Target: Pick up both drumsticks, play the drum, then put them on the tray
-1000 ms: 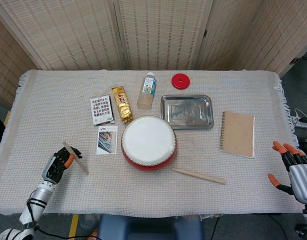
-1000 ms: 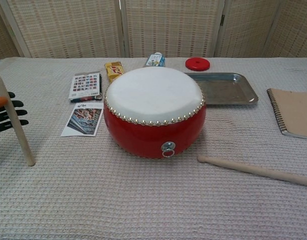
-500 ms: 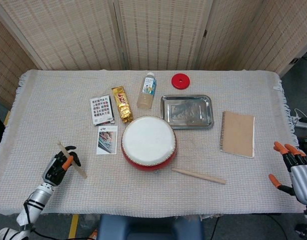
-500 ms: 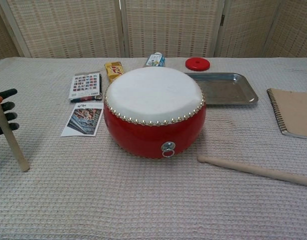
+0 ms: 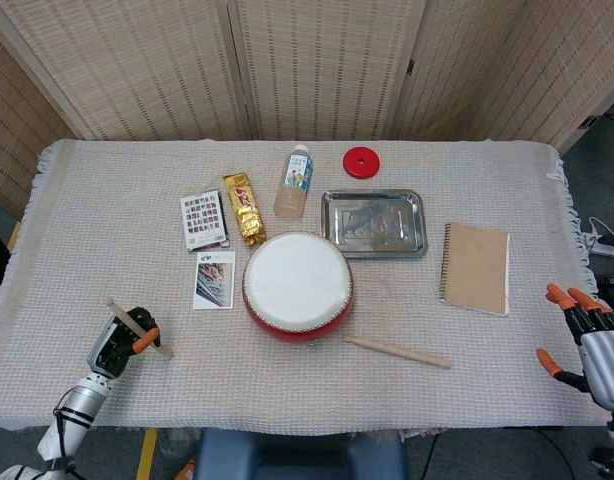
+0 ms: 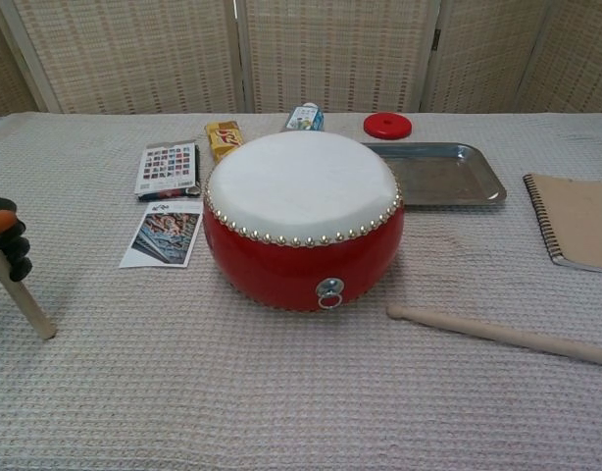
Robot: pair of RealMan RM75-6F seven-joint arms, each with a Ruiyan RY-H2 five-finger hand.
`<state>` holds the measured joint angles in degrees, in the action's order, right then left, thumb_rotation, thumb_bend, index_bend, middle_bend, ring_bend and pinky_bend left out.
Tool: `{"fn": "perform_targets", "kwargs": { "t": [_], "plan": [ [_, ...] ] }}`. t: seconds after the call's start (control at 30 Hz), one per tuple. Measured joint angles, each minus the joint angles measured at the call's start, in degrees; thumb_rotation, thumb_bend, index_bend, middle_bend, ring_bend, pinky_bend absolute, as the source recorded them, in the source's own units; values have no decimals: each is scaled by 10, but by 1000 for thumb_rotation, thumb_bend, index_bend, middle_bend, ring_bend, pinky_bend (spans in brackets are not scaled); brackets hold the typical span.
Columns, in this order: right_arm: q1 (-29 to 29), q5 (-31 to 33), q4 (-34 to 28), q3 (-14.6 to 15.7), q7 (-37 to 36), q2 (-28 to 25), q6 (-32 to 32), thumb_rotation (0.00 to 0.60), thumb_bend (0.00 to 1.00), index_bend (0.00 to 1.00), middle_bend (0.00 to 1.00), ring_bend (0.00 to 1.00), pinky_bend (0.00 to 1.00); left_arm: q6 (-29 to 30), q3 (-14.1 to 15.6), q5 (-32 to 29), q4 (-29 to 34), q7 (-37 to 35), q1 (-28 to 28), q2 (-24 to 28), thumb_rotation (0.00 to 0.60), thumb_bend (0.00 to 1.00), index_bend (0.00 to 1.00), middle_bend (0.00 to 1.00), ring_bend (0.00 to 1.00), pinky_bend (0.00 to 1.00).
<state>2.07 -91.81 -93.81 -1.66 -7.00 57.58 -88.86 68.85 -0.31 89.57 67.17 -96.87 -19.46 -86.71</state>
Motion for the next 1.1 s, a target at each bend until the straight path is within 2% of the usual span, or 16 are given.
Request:
{"fn": "perform_targets", "kwargs": {
  "t": [0.33, 0.63, 0.87, 1.1],
  "plan": [
    [-1, -2, 0, 0, -1, 0, -4, 600, 200, 82, 199, 43, 212, -1, 7, -6, 8, 72, 0, -6, 600, 289, 719, 799, 686, 682],
    [-3, -3, -1, 0, 0, 0, -7, 600, 200, 82, 199, 43, 212, -10, 8, -22, 10, 140, 3, -23, 600, 287, 765, 835, 722, 743],
    [-6, -5, 2, 0, -2, 1, -13, 600, 200, 81, 198, 43, 212, -29, 6, -38, -3, 166, 3, -46, 600, 287, 807, 878, 758, 780],
    [-6, -6, 3, 0, -3, 1, -15, 600, 200, 82, 199, 43, 211, -42, 2, -46, -10, 189, 1, -62, 600, 290, 834, 911, 791, 863]
  ]
}}
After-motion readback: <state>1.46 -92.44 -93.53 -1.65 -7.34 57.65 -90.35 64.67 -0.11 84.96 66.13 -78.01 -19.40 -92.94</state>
